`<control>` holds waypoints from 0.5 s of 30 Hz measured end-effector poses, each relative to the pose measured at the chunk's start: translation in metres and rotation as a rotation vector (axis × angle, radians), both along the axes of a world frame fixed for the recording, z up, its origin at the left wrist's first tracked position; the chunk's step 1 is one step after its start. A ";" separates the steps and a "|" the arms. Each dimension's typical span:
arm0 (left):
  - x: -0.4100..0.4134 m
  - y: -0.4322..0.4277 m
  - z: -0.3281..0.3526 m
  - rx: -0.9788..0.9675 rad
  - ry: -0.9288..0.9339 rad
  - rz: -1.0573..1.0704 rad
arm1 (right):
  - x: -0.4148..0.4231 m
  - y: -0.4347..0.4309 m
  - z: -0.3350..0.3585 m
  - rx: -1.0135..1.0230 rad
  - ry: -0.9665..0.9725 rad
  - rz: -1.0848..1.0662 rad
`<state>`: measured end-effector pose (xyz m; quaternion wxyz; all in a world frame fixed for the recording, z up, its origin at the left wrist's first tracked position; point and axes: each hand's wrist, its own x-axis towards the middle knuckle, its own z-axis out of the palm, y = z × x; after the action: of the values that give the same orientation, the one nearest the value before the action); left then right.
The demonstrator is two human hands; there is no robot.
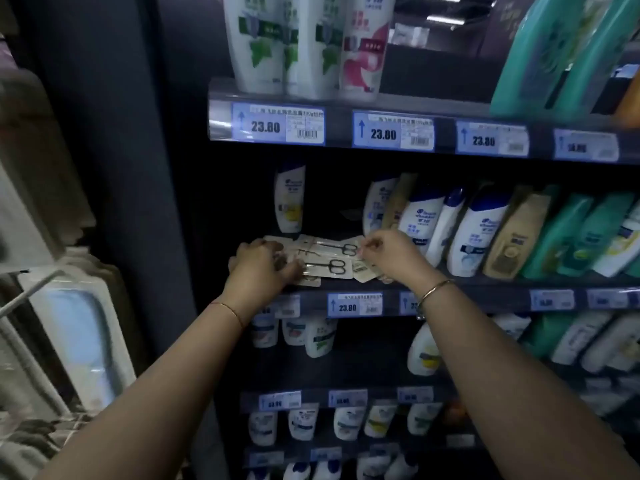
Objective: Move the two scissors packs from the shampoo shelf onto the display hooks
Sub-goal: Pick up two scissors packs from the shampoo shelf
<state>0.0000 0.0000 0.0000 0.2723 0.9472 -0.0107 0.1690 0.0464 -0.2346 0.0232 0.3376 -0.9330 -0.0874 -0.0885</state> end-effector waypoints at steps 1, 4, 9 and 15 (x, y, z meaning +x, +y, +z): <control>0.002 0.000 -0.001 0.017 0.042 0.027 | 0.004 0.002 -0.001 -0.022 0.005 0.012; 0.006 -0.001 -0.003 0.089 0.130 0.092 | 0.014 0.009 -0.004 -0.085 0.017 0.045; 0.015 -0.002 -0.009 0.149 0.173 0.099 | 0.028 0.013 -0.010 -0.133 0.048 0.072; 0.024 0.001 -0.008 0.026 0.237 0.067 | 0.036 0.009 -0.015 -0.120 0.082 0.087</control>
<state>0.0239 0.0009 -0.0077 0.2534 0.9639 0.0512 0.0646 0.0828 -0.2252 0.0083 0.2880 -0.9497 -0.1189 -0.0300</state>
